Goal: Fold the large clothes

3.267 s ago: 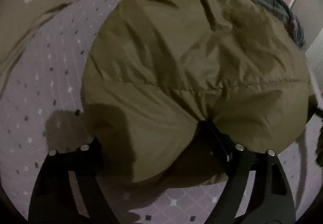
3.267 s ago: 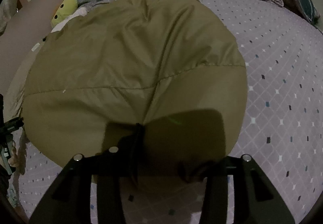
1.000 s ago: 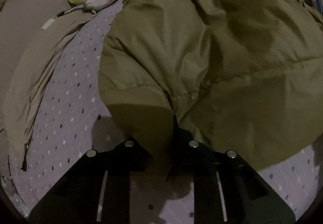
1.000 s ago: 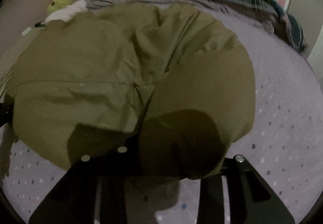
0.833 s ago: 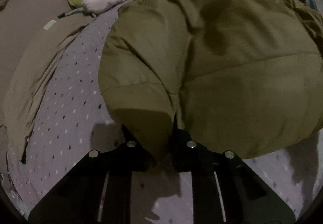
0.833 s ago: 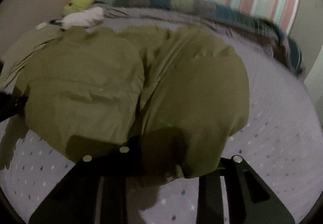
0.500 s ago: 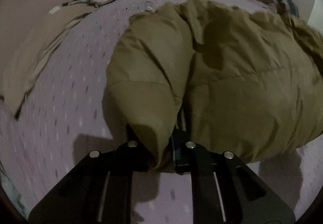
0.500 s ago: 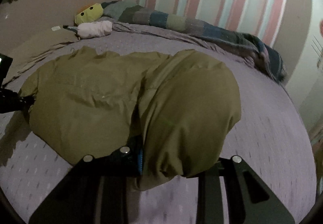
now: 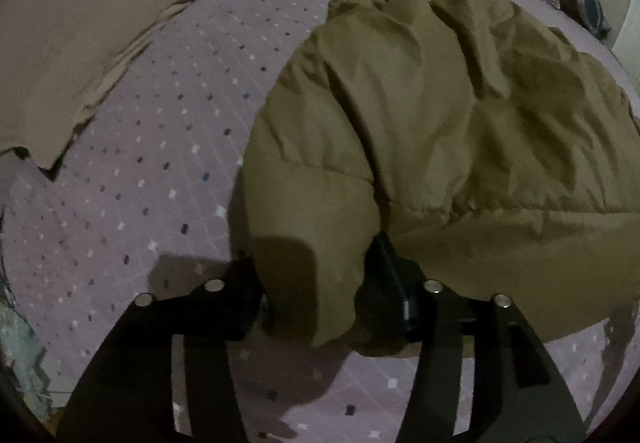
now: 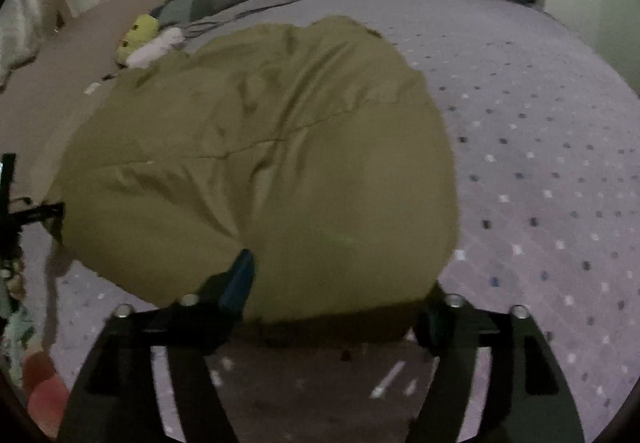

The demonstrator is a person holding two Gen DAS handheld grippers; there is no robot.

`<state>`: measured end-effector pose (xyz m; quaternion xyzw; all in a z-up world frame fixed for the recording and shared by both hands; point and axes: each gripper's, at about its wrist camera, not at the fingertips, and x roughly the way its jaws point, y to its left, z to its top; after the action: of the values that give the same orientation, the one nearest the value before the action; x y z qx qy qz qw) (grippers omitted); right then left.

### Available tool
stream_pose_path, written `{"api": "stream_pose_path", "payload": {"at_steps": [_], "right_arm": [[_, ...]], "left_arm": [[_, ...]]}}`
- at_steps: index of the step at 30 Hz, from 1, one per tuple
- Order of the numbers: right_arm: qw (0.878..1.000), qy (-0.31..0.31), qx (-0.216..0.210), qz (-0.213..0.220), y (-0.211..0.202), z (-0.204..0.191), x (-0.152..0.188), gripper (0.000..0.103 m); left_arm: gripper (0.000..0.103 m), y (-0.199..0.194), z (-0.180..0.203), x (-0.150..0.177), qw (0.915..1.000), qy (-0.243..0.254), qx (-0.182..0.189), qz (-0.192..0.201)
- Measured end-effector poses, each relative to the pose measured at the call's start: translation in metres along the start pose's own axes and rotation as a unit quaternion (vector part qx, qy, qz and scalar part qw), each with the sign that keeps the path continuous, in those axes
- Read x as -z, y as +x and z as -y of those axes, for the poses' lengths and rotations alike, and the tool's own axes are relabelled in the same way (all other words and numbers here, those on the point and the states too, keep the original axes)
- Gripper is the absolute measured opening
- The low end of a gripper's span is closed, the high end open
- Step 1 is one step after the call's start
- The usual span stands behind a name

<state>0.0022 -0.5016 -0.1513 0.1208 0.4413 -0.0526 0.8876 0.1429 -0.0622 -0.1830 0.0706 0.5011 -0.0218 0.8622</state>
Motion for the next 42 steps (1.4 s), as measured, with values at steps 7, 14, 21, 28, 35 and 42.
{"api": "stream_pose_path", "payload": {"at_steps": [7, 14, 21, 28, 35, 42], "right_arm": [[0.997, 0.033, 0.055, 0.031, -0.023, 0.013, -0.006, 0.088], [0.990, 0.023, 0.137, -0.019, 0.021, 0.015, -0.020, 0.089], [0.990, 0.010, 0.139, 0.011, 0.007, 0.002, -0.017, 0.090], [0.993, 0.008, 0.095, 0.069, -0.052, -0.039, -0.001, 0.101], [0.995, 0.024, 0.061, 0.080, -0.086, -0.085, 0.008, 0.101], [0.995, 0.007, 0.066, 0.079, -0.113, -0.122, 0.019, 0.101]], "left_arm": [[0.089, 0.006, -0.019, -0.013, 0.9994, -0.023, -0.025, 0.005], [0.100, 0.030, -0.029, -0.016, 0.9992, -0.037, -0.014, -0.008], [0.100, 0.009, -0.023, -0.023, 0.9987, -0.009, -0.050, 0.009], [0.100, -0.037, -0.012, 0.010, 0.9998, -0.018, -0.003, -0.004], [0.100, -0.099, 0.052, 0.035, 0.9977, 0.044, 0.010, 0.051], [0.100, -0.165, 0.060, 0.074, 0.9914, 0.047, 0.033, 0.117]]}}
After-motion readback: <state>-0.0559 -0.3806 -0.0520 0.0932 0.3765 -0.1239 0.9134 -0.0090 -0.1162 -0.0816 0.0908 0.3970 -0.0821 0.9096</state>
